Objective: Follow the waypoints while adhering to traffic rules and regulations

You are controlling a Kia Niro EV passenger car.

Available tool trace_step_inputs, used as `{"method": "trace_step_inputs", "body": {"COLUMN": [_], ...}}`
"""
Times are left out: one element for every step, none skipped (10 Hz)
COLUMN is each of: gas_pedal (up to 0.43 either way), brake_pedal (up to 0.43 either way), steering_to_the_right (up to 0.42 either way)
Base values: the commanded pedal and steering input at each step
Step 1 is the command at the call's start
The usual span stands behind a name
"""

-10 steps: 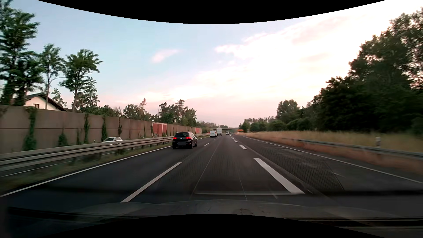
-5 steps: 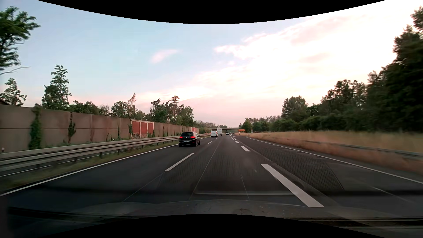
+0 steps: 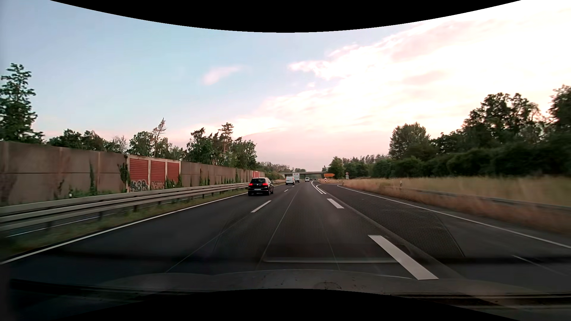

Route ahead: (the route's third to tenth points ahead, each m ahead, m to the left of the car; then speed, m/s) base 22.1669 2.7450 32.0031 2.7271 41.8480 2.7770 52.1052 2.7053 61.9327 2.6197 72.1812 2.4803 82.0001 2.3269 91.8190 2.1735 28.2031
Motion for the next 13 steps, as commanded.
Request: {"method": "trace_step_inputs", "body": {"gas_pedal": [0.138, 0.138, 0.138, 0.138, 0.138, 0.138, 0.138, 0.138, 0.138, 0.138, 0.138, 0.138, 0.138], "brake_pedal": [0.000, 0.000, 0.000, 0.000, 0.000, 0.000, 0.000, 0.000, 0.000, 0.000, 0.000, 0.000, 0.000], "steering_to_the_right": [-0.002, -0.002, -0.002, -0.002, -0.002, -0.002, -0.002, -0.002, -0.002, -0.002, -0.002, -0.002, -0.002]}}
